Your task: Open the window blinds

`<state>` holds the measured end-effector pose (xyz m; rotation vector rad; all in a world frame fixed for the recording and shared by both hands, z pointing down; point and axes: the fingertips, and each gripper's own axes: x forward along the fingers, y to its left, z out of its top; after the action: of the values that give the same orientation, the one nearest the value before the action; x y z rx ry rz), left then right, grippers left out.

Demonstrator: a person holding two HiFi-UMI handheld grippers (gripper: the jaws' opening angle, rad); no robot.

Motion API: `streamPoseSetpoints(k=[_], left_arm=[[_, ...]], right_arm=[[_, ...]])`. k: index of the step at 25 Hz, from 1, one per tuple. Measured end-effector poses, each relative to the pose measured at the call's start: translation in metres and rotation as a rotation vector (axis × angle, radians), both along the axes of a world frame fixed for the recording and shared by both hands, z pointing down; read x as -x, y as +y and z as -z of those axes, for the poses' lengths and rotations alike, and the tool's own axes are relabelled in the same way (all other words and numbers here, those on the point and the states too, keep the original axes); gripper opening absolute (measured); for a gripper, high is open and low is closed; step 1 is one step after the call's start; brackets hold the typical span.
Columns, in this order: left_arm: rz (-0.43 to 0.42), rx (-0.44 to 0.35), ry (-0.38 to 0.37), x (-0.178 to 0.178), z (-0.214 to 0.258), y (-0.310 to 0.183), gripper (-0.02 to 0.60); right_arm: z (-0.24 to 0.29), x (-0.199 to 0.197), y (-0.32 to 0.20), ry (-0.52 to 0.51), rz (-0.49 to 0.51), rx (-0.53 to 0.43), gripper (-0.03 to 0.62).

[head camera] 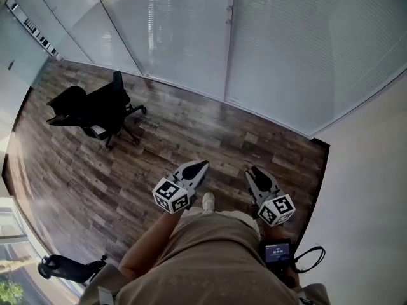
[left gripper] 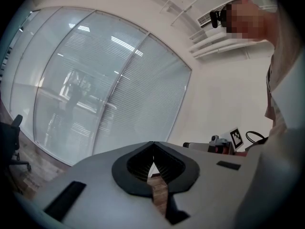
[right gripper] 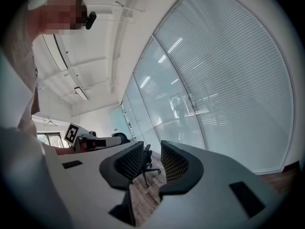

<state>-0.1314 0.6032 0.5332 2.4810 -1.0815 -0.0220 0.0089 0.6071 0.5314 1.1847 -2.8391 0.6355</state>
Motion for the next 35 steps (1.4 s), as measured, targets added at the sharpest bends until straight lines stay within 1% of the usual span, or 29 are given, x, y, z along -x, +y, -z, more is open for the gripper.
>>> streamPoseSetpoints(k=[4, 7, 13, 16, 22, 26, 30, 35], left_arm=[[0.004, -0.002, -0.004, 0.018, -0.005, -0.013, 0.015], [0.011, 0.006, -0.004, 0.024, -0.01, -0.021, 0.015], [0.024, 0.024, -0.004, 0.014, -0.021, -0.044, 0.015], [0.038, 0.023, -0.006, 0.007, -0.017, -0.058, 0.015], [0.074, 0.02, -0.007, -0.018, -0.005, -0.097, 0.015], [0.076, 0.024, -0.018, -0.045, 0.003, -0.112, 0.015], [0.08, 0.029, -0.026, -0.073, 0.006, -0.129, 0.015], [0.083, 0.041, -0.035, -0.103, -0.002, -0.132, 0.015]], right_arm=[[-0.007, 0.017, -0.009, -0.001, 0.006, 0.004, 0.104], [-0.011, 0.023, -0.017, -0.001, 0.013, 0.011, 0.103], [-0.016, 0.014, -0.047, 0.001, 0.026, 0.01, 0.103], [-0.012, 0.007, -0.063, 0.001, 0.044, 0.01, 0.103], [0.001, -0.017, -0.108, -0.008, 0.076, -0.008, 0.103], [0.01, -0.039, -0.121, -0.017, 0.097, -0.003, 0.103], [0.007, -0.067, -0.133, -0.018, 0.101, 0.014, 0.103], [0.002, -0.102, -0.139, -0.033, 0.092, 0.023, 0.103]])
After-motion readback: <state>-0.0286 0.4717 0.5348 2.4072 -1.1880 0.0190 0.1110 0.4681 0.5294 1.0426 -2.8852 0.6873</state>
